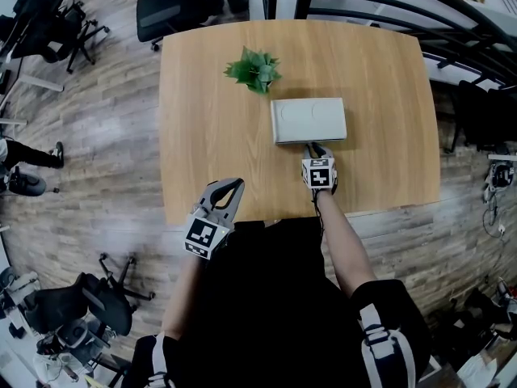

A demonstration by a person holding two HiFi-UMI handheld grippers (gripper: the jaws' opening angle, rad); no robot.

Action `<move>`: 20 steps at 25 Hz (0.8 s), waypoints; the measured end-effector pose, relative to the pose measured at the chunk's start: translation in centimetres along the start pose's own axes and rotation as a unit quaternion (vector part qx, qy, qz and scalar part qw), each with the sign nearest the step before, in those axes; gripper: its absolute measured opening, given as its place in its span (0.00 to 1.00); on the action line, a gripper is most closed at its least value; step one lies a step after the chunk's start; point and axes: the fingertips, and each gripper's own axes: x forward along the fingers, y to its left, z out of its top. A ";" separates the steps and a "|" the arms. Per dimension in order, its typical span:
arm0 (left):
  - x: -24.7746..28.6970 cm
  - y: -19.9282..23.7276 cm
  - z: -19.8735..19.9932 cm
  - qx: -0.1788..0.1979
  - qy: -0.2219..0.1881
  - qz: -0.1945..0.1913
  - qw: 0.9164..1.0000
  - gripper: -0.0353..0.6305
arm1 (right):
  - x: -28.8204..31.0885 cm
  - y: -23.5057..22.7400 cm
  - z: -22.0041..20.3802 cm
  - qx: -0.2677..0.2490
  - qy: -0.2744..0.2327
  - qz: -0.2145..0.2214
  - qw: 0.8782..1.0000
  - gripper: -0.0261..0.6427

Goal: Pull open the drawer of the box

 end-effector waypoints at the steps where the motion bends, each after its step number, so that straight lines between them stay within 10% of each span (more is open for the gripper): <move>1: 0.0 0.0 0.0 0.000 -0.001 0.000 1.000 0.09 | -0.1 0.0 -0.1 0.000 0.000 0.000 1.000 0.16; 20: -1.5 -0.5 0.1 0.019 -0.006 -0.020 1.000 0.09 | -1.9 0.8 -2.2 0.010 0.008 -0.012 1.000 0.16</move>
